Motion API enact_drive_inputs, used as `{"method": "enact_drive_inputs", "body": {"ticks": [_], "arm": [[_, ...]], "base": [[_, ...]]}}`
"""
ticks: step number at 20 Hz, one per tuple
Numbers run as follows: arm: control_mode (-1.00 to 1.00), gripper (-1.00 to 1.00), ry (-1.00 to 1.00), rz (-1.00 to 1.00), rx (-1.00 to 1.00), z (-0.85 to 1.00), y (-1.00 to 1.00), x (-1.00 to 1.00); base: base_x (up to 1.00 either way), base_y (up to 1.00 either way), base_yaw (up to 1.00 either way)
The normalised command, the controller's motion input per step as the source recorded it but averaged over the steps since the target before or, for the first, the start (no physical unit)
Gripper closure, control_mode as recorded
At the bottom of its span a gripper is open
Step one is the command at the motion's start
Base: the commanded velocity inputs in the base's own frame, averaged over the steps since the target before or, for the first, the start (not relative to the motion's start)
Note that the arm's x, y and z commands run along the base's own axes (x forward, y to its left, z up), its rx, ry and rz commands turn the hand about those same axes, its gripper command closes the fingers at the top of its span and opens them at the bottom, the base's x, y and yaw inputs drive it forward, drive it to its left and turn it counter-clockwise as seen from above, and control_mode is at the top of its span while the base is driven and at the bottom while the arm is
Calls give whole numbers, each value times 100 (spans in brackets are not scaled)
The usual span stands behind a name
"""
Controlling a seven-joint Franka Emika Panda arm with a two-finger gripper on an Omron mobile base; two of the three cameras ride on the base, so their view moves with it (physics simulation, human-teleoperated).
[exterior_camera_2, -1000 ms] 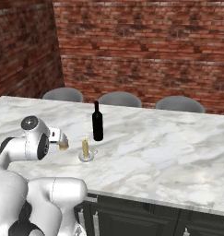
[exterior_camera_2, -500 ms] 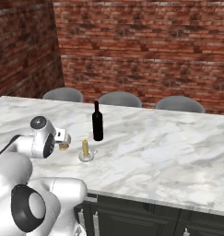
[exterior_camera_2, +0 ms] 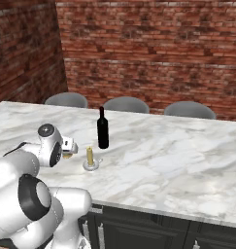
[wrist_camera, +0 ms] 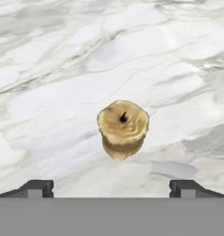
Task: Pick the candle and candle from the dining table and place them in the open cabinet. Close the cabinet after placing the objects.
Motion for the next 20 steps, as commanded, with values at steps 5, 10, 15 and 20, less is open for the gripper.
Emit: {"method": "enact_drive_inputs", "body": {"ticks": [5, 10, 15, 20], "arm": [[-100, -100, 0, 0, 0, -29, 0, 13], [-100, -100, 0, 0, 0, -14, -5, 21], [-100, -100, 0, 0, 0, -11, -2, 30], [-100, -100, 0, 0, 0, -22, 0, 38]], "base": [[0, 0, 0], [0, 0, 0], [0, 0, 0], [0, 0, 0]]}}
